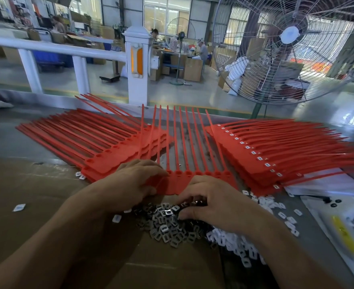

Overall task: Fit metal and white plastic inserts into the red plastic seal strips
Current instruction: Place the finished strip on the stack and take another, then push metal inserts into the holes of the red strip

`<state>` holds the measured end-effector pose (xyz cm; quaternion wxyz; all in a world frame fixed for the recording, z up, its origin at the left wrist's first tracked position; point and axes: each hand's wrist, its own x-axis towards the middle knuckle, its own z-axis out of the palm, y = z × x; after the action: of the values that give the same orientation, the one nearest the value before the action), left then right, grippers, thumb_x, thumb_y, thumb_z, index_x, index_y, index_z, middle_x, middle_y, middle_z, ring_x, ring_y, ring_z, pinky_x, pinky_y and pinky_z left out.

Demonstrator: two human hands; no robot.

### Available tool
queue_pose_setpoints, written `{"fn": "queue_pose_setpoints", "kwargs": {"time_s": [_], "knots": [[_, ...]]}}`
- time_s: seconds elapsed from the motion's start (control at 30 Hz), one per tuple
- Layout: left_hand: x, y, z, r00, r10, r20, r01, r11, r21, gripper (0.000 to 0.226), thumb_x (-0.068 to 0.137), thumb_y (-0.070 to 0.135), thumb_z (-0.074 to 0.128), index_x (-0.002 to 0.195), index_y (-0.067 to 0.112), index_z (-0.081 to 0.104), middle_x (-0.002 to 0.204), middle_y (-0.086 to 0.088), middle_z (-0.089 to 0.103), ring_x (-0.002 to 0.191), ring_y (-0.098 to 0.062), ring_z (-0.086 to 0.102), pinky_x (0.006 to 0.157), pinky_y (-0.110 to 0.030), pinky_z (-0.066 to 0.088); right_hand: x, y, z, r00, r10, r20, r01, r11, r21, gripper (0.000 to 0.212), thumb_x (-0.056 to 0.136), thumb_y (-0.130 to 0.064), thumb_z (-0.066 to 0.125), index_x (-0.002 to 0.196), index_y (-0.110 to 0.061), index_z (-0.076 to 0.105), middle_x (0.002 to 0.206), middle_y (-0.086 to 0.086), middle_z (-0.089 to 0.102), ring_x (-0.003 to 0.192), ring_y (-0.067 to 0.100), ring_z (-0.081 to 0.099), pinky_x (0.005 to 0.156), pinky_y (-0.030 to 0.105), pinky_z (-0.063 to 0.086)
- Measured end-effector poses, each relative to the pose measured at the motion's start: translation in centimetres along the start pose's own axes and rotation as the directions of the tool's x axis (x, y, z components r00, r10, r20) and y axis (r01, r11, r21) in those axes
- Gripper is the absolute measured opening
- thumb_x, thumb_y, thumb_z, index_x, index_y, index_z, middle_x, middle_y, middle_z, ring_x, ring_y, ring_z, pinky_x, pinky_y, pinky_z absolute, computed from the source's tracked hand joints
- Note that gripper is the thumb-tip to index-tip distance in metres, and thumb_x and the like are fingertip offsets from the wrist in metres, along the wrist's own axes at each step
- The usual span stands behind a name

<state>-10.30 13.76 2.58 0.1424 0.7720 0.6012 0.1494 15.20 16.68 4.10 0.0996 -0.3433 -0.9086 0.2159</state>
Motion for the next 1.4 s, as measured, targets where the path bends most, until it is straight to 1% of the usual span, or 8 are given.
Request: {"fn": "queue_pose_setpoints", "kwargs": {"time_s": [0.1, 0.27, 0.47, 0.63, 0.8, 0.93, 1.2, 1.4], "knots": [[-0.2, 0.1, 0.1, 1.0, 0.009, -0.02, -0.009, 1.0, -0.001, 0.056, 0.096, 0.03, 0.064, 0.143, 0.052, 0.043, 0.149, 0.032, 0.033, 0.143, 0.0, 0.021, 0.122, -0.042, 0.014, 0.0, -0.1, 0.2, 0.999, -0.013, -0.045, 0.014, 1.0, 0.022, 0.024, 0.085, -0.047, 0.08, 0.107, -0.037, 0.077, 0.102, -0.017, 0.064, 0.098, -0.001, 0.058, 0.089, 0.025, 0.048], [-0.4, 0.3, 0.1, 0.999, 0.012, -0.052, -0.011, 1.0, 0.008, 0.053, 0.098, 0.033, 0.061, 0.144, 0.051, 0.043, 0.15, 0.028, 0.035, 0.144, -0.002, 0.02, 0.123, -0.044, 0.014, -0.7, 0.2, -0.5, 0.998, 0.046, -0.031, -0.047, 0.999, -0.01, 0.044, 0.072, -0.069, 0.079, 0.104, -0.04, 0.07, 0.101, -0.022, 0.06, 0.099, -0.006, 0.054, 0.076, 0.012, 0.04], [-0.4, 0.5, 0.2, 0.991, 0.015, -0.13, -0.017, 1.0, -0.013, 0.044, 0.099, 0.031, 0.058, 0.139, 0.049, 0.05, 0.15, 0.024, 0.037, 0.144, -0.003, 0.024, 0.122, -0.045, 0.018, -0.7, 0.3, -0.3, 0.999, 0.03, -0.031, -0.029, 0.999, 0.024, 0.016, 0.085, -0.046, 0.081, 0.095, -0.036, 0.074, 0.099, -0.022, 0.062, 0.095, -0.005, 0.057, 0.078, 0.015, 0.04], [-0.4, 0.8, 0.0, 0.972, 0.045, -0.232, -0.047, 0.999, -0.004, 0.034, 0.099, 0.037, 0.058, 0.132, 0.043, 0.059, 0.14, 0.023, 0.047, 0.136, -0.002, 0.035, 0.118, -0.045, 0.026, -0.7, 0.3, -0.3, 0.998, 0.007, -0.065, -0.004, 0.999, 0.032, 0.006, 0.092, -0.04, 0.076, 0.091, -0.036, 0.072, 0.097, -0.023, 0.063, 0.094, -0.004, 0.059, 0.079, 0.017, 0.042], [-0.4, 0.9, 0.2, 0.957, 0.061, -0.284, -0.068, 0.998, -0.013, 0.03, 0.098, 0.042, 0.057, 0.127, 0.041, 0.064, 0.131, 0.024, 0.053, 0.129, 0.0, 0.04, 0.114, -0.042, 0.029, -0.7, 0.4, -0.2, 0.994, 0.065, -0.088, -0.056, 0.993, 0.107, 0.008, 0.096, -0.043, 0.068, 0.09, -0.037, 0.066, 0.098, -0.024, 0.065, 0.091, -0.003, 0.062, 0.077, 0.018, 0.045], [-0.4, 0.4, 0.2, 0.966, 0.045, -0.254, -0.042, 0.999, 0.016, 0.031, 0.098, 0.044, 0.055, 0.128, 0.042, 0.062, 0.131, 0.024, 0.053, 0.129, 0.0, 0.039, 0.114, -0.042, 0.029, -0.7, 0.4, -0.6, 0.999, 0.051, -0.008, -0.051, 0.999, 0.001, 0.021, 0.085, -0.056, 0.075, 0.098, -0.04, 0.068, 0.101, -0.025, 0.059, 0.094, -0.006, 0.056, 0.074, 0.015, 0.04], [-0.3, 0.3, 0.4, 0.973, 0.037, -0.226, -0.031, 0.999, 0.027, 0.032, 0.098, 0.046, 0.056, 0.13, 0.04, 0.061, 0.13, 0.022, 0.055, 0.128, -0.002, 0.042, 0.113, -0.042, 0.029, -0.6, 0.1, -0.6, 0.999, 0.009, -0.037, -0.009, 1.0, -0.006, 0.009, 0.094, -0.038, 0.073, 0.088, -0.038, 0.067, 0.097, -0.022, 0.061, 0.094, -0.002, 0.059, 0.078, 0.016, 0.042], [-0.3, 0.7, 0.2, 0.963, 0.056, -0.263, -0.055, 0.998, 0.009, 0.028, 0.097, 0.043, 0.059, 0.124, 0.043, 0.063, 0.123, 0.024, 0.057, 0.123, -0.001, 0.045, 0.111, -0.046, 0.034, -0.2, 0.0, -1.2, 0.981, 0.136, -0.14, -0.106, 0.973, 0.206, 0.014, 0.098, -0.031, 0.068, 0.085, -0.035, 0.069, 0.084, -0.023, 0.069, 0.078, -0.003, 0.064, 0.07, 0.017, 0.044]]}}
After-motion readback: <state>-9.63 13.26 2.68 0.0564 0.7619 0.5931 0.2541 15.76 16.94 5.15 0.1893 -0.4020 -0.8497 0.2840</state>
